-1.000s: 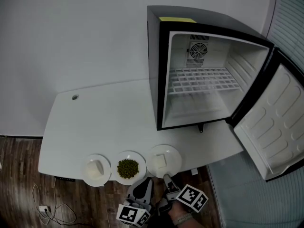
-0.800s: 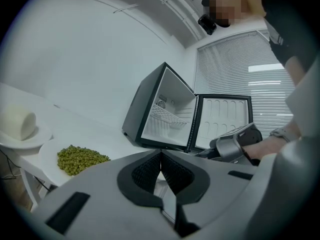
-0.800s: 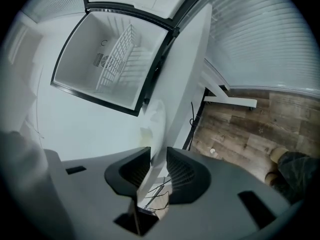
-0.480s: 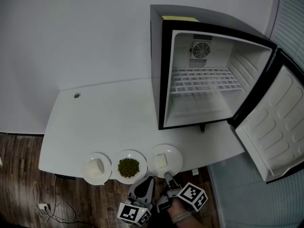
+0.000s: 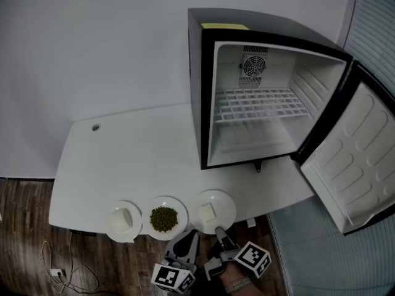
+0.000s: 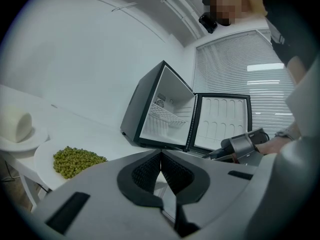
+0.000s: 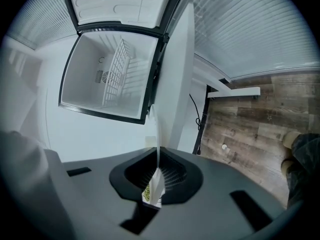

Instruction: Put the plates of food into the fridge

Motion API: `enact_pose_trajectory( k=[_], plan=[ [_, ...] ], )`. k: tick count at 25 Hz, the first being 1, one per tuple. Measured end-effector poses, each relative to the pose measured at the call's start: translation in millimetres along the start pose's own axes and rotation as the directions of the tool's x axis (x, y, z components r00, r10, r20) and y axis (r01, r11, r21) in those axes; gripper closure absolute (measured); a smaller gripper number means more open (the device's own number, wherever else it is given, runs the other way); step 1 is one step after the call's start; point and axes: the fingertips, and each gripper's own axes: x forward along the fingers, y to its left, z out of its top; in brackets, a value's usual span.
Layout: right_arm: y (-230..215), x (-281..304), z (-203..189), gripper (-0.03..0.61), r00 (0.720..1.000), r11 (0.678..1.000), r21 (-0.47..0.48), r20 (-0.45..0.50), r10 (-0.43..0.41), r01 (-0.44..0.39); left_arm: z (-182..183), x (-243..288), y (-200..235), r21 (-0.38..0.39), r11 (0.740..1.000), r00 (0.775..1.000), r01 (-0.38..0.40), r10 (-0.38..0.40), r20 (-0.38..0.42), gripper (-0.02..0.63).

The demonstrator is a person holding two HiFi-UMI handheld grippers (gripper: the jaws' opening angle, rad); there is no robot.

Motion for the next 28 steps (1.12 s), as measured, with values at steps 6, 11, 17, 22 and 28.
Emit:
enact_pose_trajectory(
  k=[6,11,17,22,28],
  plan=[
    [-0.6,-11.6,7.7,0.561,1.000,1.000,0.016,0.027,-0.004,0.003,6.3,3.8,-5.3,0.008,1.000,1.000,0.021,-0.021,0.001,0.606],
    [4.1,-21.1,14.0,0.561,0.999,0.999,0.039,0.049,0.004,-0.006,17.7,8.9,-12.3,0.020,0.999,0.999,0.047,-0.047,0.014,0.606],
    [27.8,-31.9,28.4,0.561,0.996,0.998,0.055,0.088,0.024,-0.029,50.2,20.3,-11.5,0.005,0.998,0.997,0.061,-0.062,0.052,0.606],
    [50.5,-35.3,51.6,0.561,0.990,0.998,0.049,0.140,0.034,-0.042,97.5,38.5,-5.8,0.055,0.996,0.991,0.072,-0.078,0.112,0.606],
    [71.9,-22.5,83.8,0.561,0.984,0.997,0.058,0.175,0.045,-0.056,140.2,78.0,11.6,0.107,0.993,0.987,0.045,-0.061,0.146,0.606]
  ],
)
